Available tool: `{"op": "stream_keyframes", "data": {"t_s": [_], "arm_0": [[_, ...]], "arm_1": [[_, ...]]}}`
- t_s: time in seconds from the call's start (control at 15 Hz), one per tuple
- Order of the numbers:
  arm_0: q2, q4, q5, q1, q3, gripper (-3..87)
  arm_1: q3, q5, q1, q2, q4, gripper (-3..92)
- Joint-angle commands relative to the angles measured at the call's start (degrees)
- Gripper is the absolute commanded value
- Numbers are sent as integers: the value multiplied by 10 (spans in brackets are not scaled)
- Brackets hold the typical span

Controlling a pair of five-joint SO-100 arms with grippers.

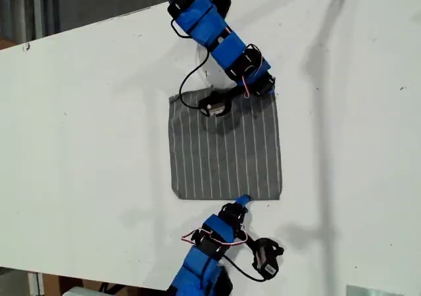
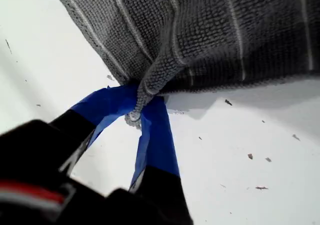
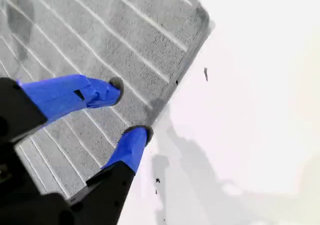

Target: Grasp corners of a square towel and fold twice.

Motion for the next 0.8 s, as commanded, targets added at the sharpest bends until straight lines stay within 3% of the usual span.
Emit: {"op": "stream_keyframes", "data": {"t_s": [0.0,0.47,0.53,0.73], "arm_0": [[-70,-4,-14,39,-95,168],[-194,-91,10,54,-149,196],[-194,-91,5,62,-151,196],[-192,-1,-14,92,-214,197]], "arm_1": [[-14,-4,5,0,6,-1],[-16,-1,-2,-2,9,-1],[-17,-1,-2,-2,10,-1],[-22,-3,0,-2,14,-1]]}}
